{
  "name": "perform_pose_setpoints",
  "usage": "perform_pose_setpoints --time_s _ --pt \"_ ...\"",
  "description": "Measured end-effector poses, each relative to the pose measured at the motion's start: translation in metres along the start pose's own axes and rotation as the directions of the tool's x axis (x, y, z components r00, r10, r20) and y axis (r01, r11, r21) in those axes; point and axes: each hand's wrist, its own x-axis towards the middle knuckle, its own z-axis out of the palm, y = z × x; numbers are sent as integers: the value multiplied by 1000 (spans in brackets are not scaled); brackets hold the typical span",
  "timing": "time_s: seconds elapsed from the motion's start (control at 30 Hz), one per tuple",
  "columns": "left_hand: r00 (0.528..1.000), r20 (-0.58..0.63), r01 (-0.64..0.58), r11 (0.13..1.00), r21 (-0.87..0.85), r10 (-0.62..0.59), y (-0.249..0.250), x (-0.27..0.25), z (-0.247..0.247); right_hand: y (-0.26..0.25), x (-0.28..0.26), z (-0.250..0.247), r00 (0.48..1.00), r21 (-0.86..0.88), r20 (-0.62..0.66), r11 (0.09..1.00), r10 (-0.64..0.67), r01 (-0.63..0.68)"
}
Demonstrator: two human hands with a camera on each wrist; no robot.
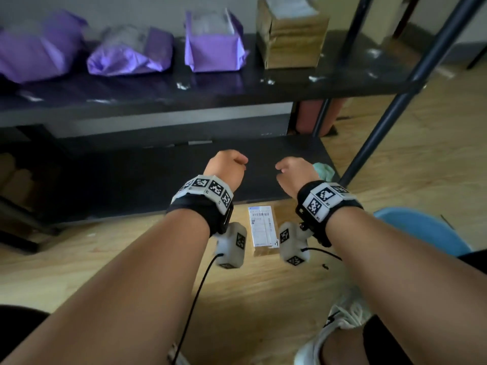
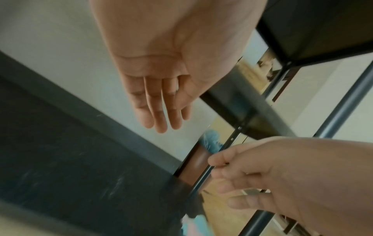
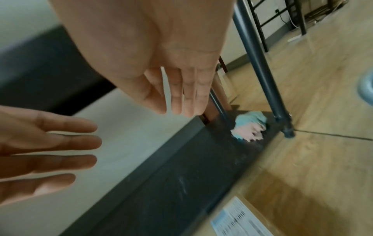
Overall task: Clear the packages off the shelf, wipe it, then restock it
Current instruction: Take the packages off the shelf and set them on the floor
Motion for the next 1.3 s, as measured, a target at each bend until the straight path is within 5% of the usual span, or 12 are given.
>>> perform_pose_setpoints --time_s 0.17,0.37,0.53,0.9,1.3 --pt "994 -46 -105 975 -194 98 60 -1 -34 -35 -2 -60 975 86 -204 991 -83 102" --pt "959 -174 -248 959 -140 222 126 11 -64 -72 12 -119 893 155 -428 962 -140 225" --pt "940 -188 -292 956 -9 285 163 35 -70 -87 51 -154 850 158 -518 966 -96 206" --pt "972 -19 -232 973 0 232 192 86 -53 -95 114 -176 946 295 -301 955 123 -30" --pt "969 -7 -242 939 -246 248 192 64 -61 -102 90 -181 927 400 -349 917 135 17"
